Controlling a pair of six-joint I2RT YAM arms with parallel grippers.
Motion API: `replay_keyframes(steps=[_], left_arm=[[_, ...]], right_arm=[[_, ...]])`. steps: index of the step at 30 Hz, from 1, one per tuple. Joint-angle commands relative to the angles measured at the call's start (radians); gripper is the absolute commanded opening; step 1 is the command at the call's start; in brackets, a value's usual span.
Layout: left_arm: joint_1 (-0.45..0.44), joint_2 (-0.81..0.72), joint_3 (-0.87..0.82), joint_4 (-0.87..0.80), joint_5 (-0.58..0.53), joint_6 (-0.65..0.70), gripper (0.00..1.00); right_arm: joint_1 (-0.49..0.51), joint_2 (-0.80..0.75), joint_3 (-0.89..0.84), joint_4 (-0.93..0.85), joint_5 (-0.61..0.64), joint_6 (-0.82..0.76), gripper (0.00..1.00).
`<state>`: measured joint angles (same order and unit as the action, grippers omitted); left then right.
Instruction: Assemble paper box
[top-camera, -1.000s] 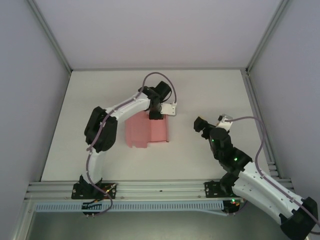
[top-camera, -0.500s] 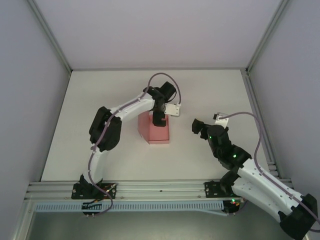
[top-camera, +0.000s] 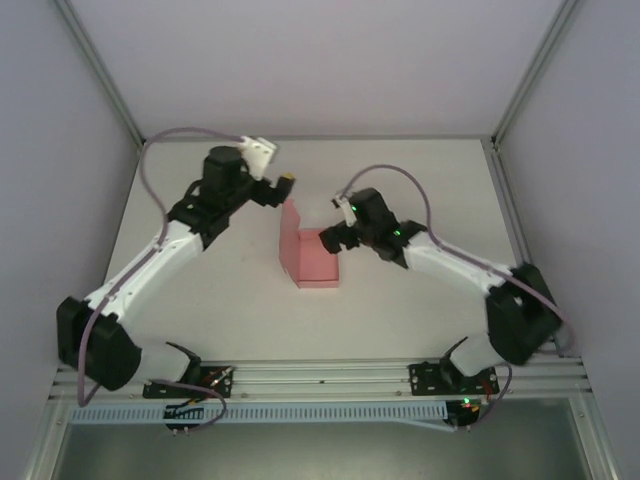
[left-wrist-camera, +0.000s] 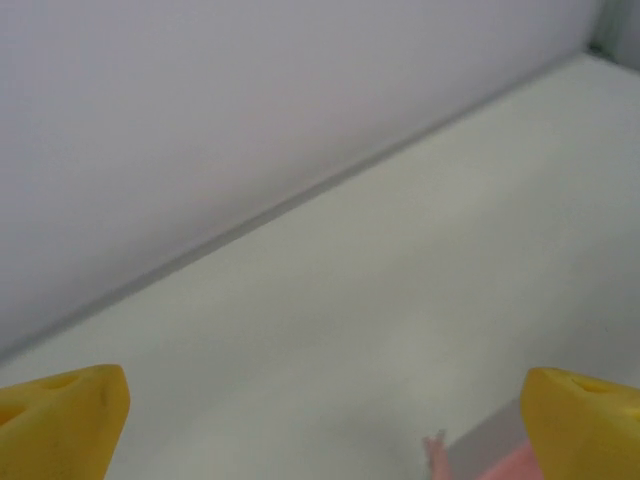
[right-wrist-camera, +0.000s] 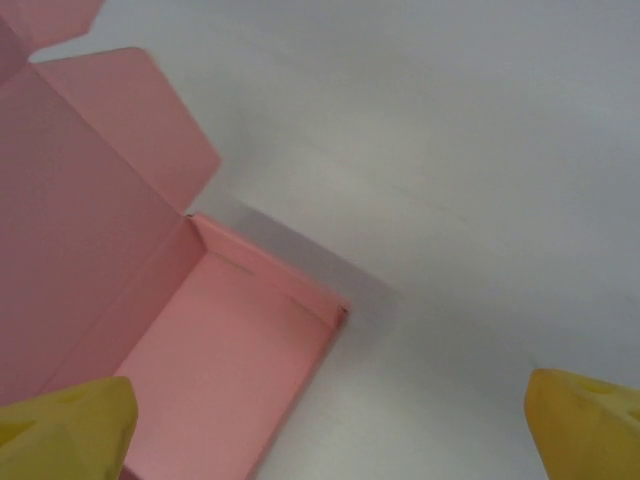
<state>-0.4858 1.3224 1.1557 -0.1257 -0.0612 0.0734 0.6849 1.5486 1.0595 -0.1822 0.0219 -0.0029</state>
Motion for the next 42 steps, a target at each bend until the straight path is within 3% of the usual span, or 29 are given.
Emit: replay_keyframes(steps=[1, 6, 10, 14, 16, 20, 27, 34, 37, 42], left_arm=[[0.054, -0.065, -0.138, 0.061, 0.003, -0.279, 1.0], [0.116, -0.143, -0.244, 0.052, -0.021, -0.318, 1.0], [0.135, -0.158, -0.262, 0.038, -0.022, -0.309, 1.0], [0.142, -0.153, -0.268, 0.038, -0.02, -0.308, 1.0], [0.144, -0.16, -0.281, 0.056, -0.007, -0.298, 1.0], [0.144, -0.204, -0.32, 0.093, 0.012, -0.294, 1.0], [0.143, -0.289, -0.349, 0.121, 0.014, -0.302, 1.0], [0.143, -0.286, -0.339, 0.116, 0.015, -0.329, 1.0], [0.144, -0.26, -0.338, 0.118, 0.043, -0.327, 1.0], [0.144, -0.205, -0.322, 0.093, 0.108, -0.303, 1.0]], right_arm=[[-0.006, 0.179, 0.183, -0.147, -0.142, -0.181, 1.0], [-0.007, 0.409, 0.376, -0.236, -0.166, -0.233, 1.0], [-0.007, 0.478, 0.416, -0.237, -0.195, -0.259, 0.96], [-0.007, 0.529, 0.442, -0.226, -0.144, -0.222, 0.88], [-0.008, 0.545, 0.445, -0.21, -0.12, -0.193, 0.73], [-0.006, 0.541, 0.433, -0.187, -0.064, -0.09, 0.33], [0.004, 0.435, 0.304, -0.169, 0.16, 0.278, 0.0], [0.101, 0.317, 0.133, -0.191, 0.347, 0.725, 0.0], [0.134, 0.297, 0.097, -0.177, 0.319, 0.793, 0.0], [0.15, 0.246, 0.055, -0.192, 0.378, 0.875, 0.0]])
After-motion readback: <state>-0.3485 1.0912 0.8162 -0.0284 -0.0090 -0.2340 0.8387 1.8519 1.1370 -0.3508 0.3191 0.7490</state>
